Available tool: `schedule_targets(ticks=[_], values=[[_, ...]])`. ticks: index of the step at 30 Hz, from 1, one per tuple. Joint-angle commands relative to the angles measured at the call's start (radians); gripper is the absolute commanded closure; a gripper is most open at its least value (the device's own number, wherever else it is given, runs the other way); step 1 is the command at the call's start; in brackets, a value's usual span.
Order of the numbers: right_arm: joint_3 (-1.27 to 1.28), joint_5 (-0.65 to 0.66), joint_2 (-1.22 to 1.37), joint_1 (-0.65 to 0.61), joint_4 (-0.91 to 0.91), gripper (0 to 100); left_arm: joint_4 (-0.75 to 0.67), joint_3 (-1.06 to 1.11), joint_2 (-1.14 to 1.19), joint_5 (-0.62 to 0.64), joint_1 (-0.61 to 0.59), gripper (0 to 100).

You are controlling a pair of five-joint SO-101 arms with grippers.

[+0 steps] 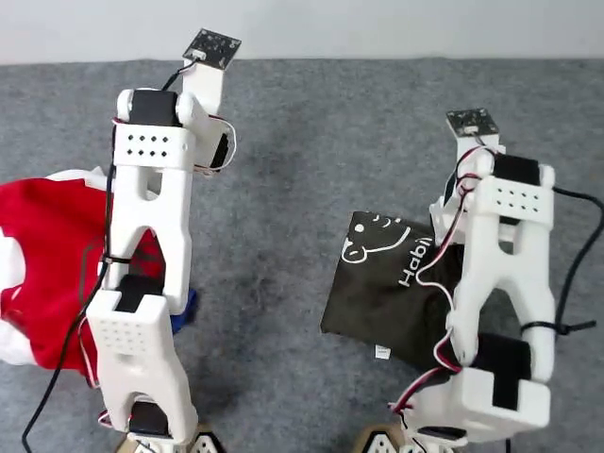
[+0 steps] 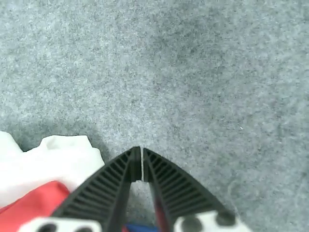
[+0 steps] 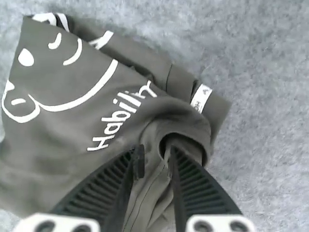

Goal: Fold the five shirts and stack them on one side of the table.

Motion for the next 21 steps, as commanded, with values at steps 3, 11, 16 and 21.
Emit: schedule_targets(ticks=[3,11,16,21], values=[[-0.054,0.038,0.056,0.038,-0.004,89.7,0.018,-0.038,-0.068,-0.011,0.005,99],[-0.107,0.034,0.048,0.03,0.084,89.7,0.018,-0.039,-0.066,-0.008,0.006,99],[-0.166,0.035,0.018,0.036,0.176,89.7,0.018,-0.041,-0.066,-0.006,0.006,99],[-0.144,0.04,0.053,0.047,0.151,89.7,0.018,-0.044,-0.066,-0.006,0.006,99]])
